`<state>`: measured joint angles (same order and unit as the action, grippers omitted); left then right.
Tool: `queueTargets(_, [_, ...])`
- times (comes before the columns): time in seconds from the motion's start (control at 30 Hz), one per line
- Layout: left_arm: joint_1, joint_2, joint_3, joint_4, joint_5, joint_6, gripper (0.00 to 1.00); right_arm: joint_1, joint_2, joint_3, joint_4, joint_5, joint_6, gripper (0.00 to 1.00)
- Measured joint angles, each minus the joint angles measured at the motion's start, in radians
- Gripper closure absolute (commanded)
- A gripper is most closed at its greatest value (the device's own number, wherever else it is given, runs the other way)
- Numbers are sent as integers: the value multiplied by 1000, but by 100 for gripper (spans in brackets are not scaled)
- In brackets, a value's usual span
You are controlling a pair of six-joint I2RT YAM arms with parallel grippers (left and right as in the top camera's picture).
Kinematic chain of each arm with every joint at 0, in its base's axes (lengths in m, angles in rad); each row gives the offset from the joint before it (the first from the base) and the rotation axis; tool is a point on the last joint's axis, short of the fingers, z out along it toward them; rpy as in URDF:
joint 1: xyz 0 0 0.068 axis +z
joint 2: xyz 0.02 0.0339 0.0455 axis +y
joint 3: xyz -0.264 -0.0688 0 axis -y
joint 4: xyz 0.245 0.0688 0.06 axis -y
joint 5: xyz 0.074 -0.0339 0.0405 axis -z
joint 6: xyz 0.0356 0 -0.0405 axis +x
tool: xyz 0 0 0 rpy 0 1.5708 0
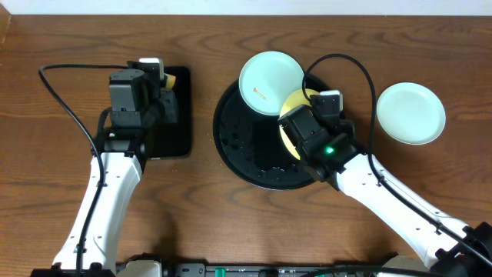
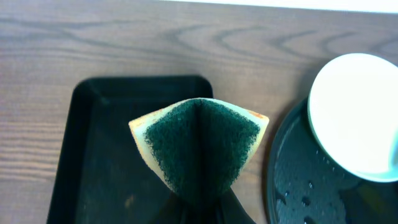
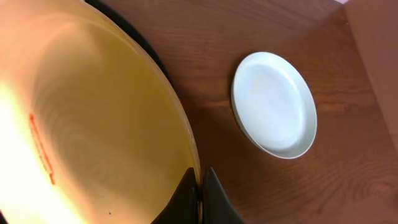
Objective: Clean dirty plates on tray and stack at the side
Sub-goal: 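Bring the sponge in the left gripper onto the yellow plate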
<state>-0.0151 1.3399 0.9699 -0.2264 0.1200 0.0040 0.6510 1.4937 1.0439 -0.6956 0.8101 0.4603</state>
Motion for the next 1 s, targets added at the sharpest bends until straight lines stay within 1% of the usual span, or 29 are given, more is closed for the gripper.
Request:
queueTargets(0.1, [0,-1,0,17,0,-26,93,-14,-1,0,-8,-21,8,99])
queueTargets(0.23, [0,-28,0,18,35,-86,93,-85,-23,0,-41,-146,12,99])
queueTargets(0.37, [-2,-71,0,21,182,-119,93,-214,-83,-2,-55,-359,4,99])
queueTargets(0.47, [-18,-76,0,18,298,-132,93,-319,-107,-2,-69,-560,-5,99])
queueTargets(0.57, [-68,-76,0,-2,354,-138,93,-386,-103,-19,-74,-697,-6,99])
queueTargets(0.67, [-157,-76,0,-9,379,-139,92,-413,-88,-60,-66,-761,-8,99])
queueTargets(0.87, [-311,-69,0,-9,339,-139,93,-414,-62,-175,-2,-818,-9,99])
queueTargets(1.0, [-406,-43,0,-3,303,-139,92,-414,-61,-210,14,-826,0,99])
